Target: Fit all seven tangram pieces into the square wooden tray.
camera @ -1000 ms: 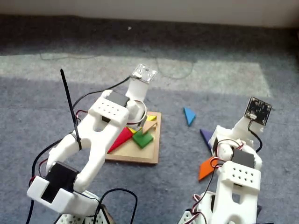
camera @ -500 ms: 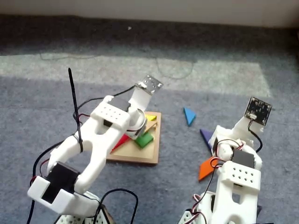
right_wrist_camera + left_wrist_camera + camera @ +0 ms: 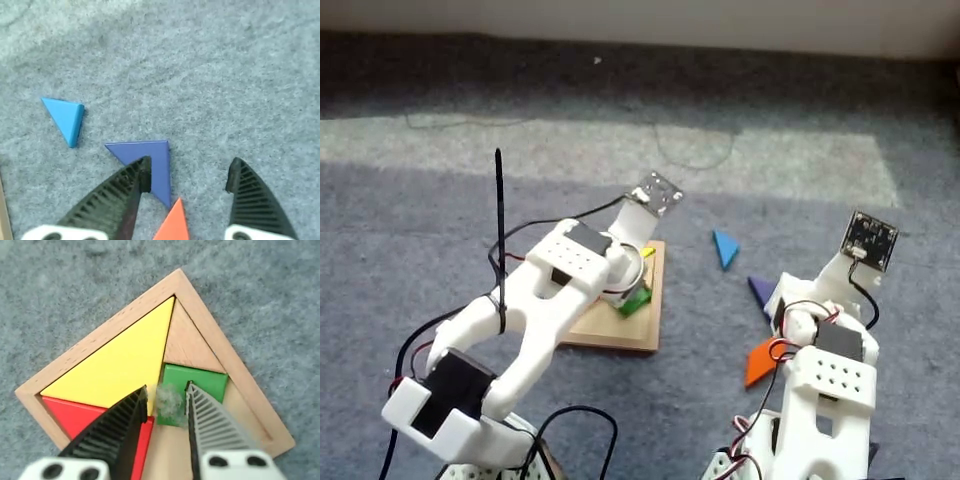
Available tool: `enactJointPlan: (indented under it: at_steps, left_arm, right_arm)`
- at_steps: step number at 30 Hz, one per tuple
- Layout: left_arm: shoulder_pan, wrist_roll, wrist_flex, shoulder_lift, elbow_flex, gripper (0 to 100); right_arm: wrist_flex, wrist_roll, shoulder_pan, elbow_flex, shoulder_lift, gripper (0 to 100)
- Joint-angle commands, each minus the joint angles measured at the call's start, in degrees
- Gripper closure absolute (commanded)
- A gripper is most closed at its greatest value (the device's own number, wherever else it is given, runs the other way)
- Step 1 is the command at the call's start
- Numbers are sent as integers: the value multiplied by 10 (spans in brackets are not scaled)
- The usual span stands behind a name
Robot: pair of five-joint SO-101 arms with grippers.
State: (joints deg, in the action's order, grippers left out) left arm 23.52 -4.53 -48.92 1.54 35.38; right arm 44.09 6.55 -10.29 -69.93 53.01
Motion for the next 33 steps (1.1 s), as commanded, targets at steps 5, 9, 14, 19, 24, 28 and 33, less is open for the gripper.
enactJointPlan:
  at_steps: [5, 9, 14, 19, 24, 28, 33]
  left_arm:
    - [19, -4, 4, 29, -3, 854]
    - [23, -4, 4, 29, -3, 855]
    - [19, -4, -2, 38, -7, 856]
    - [7, -4, -40, 130, 12, 857]
    - [-58, -4, -11, 244, 86, 854]
    - [-95, -3, 40, 307, 141, 854]
    - [-100, -1, 66, 345, 174, 857]
  right_arm:
    - [-13, -6, 5, 6, 14, 759]
    - [-13, -6, 5, 6, 14, 759]
    - [-13, -6, 5, 6, 15, 759]
    - [-13, -6, 7, 6, 14, 759]
    - [68, -50, -23, 50, 18, 759]
    - [185, -91, -29, 172, 12, 759]
    - [232, -111, -12, 249, 12, 759]
